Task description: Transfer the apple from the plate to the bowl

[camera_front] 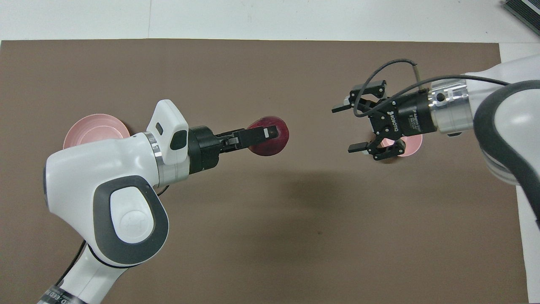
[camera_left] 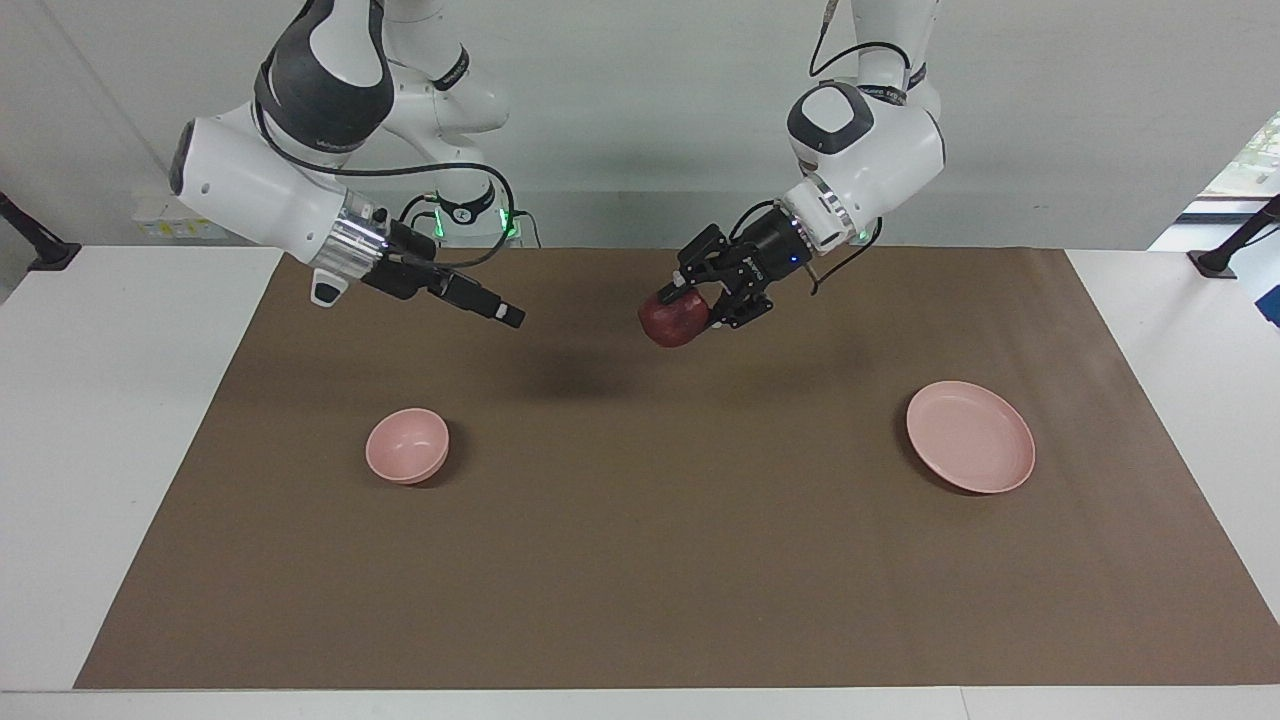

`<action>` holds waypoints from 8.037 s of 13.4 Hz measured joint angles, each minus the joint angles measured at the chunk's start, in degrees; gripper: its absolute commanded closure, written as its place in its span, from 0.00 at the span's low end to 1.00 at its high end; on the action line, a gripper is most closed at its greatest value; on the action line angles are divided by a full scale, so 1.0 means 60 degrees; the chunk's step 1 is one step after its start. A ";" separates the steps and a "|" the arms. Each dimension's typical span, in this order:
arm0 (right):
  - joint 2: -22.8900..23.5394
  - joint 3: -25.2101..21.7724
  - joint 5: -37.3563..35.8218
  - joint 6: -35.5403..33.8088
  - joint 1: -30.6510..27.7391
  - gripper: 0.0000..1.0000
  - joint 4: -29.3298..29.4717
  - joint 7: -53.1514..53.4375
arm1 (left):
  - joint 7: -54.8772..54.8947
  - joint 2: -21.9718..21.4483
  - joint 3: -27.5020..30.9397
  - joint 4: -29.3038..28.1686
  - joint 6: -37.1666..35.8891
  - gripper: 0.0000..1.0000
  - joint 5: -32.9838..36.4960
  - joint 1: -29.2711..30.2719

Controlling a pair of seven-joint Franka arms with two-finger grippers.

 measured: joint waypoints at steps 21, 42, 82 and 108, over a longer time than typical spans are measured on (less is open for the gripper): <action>0.0386 0.0055 0.1691 0.0861 0.1554 0.00 0.0033 0.2003 | -0.0239 -0.0063 -0.0095 -0.0011 0.0000 1.00 0.0001 0.0000; 0.0390 -0.0061 0.1640 0.0935 0.1472 1.00 0.0028 0.1990 | -0.0256 -0.0082 -0.0058 -0.0030 0.0012 0.00 0.0023 0.0003; 0.1314 -0.0143 -0.7675 0.3674 -0.1372 0.06 -0.1740 -0.6652 | -0.2565 0.0678 0.0160 0.1271 -0.4305 0.00 1.1725 0.3837; -0.2549 -0.0179 -0.8897 -0.3631 -0.0793 0.00 0.1903 -0.5487 | -0.1996 0.0256 0.3976 0.6043 -1.0390 0.00 1.1753 0.0554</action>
